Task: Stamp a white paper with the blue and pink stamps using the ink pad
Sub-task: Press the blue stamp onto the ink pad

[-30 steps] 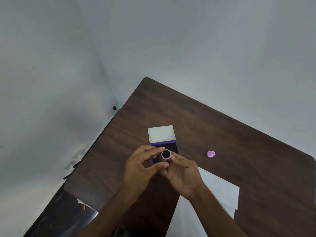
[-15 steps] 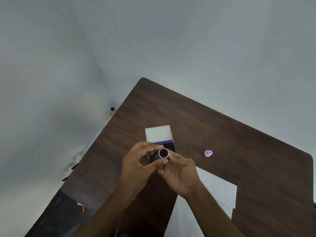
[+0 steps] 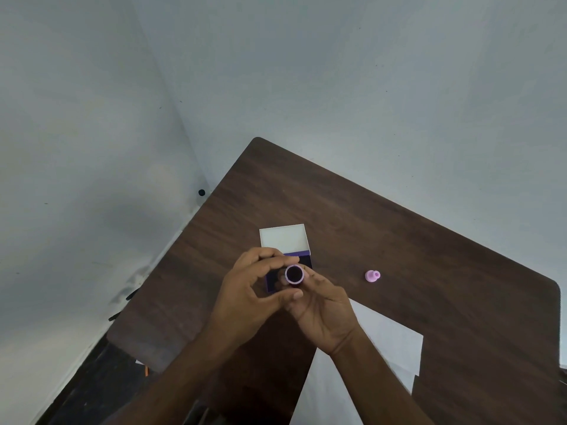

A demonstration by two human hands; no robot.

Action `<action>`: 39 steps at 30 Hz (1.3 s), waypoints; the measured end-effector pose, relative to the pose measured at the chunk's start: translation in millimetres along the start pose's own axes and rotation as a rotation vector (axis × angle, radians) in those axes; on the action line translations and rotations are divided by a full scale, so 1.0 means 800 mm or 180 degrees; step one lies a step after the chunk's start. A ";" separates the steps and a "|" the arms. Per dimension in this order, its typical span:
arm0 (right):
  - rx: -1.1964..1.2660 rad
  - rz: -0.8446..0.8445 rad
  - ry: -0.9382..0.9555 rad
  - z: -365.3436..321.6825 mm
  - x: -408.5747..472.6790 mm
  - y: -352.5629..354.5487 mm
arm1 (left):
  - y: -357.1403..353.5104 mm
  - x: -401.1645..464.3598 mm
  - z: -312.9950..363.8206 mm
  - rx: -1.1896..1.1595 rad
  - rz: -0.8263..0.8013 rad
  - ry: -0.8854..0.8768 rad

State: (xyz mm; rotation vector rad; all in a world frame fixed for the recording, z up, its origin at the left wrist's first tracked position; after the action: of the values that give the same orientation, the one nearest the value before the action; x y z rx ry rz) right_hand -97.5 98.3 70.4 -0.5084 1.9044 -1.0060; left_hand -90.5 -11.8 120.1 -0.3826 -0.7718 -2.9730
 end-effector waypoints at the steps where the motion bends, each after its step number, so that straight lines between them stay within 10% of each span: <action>1: -0.0056 -0.0009 0.0006 0.000 0.000 -0.002 | 0.001 0.000 0.000 0.0000 0.0058 0.0032; 39: 0.0516 -0.0151 -0.0350 0.016 0.000 -0.010 | 0.018 -0.002 0.019 -0.0096 0.0532 -0.0006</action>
State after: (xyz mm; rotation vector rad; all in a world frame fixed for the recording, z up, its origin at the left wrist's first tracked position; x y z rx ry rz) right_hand -86.7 87.4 73.6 -0.5057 1.7047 -1.1296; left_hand -84.1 -17.1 139.2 -0.4289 -0.6608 -2.8316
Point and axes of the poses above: each hand's wrist, its own x-axis towards the middle knuckle, its own y-axis out of the back of the hand, z = x × y, the point moved 8 cm from there along x, towards the middle knuckle, and after that the axes turned 12 degrees about -y, right-handed, at the moved point
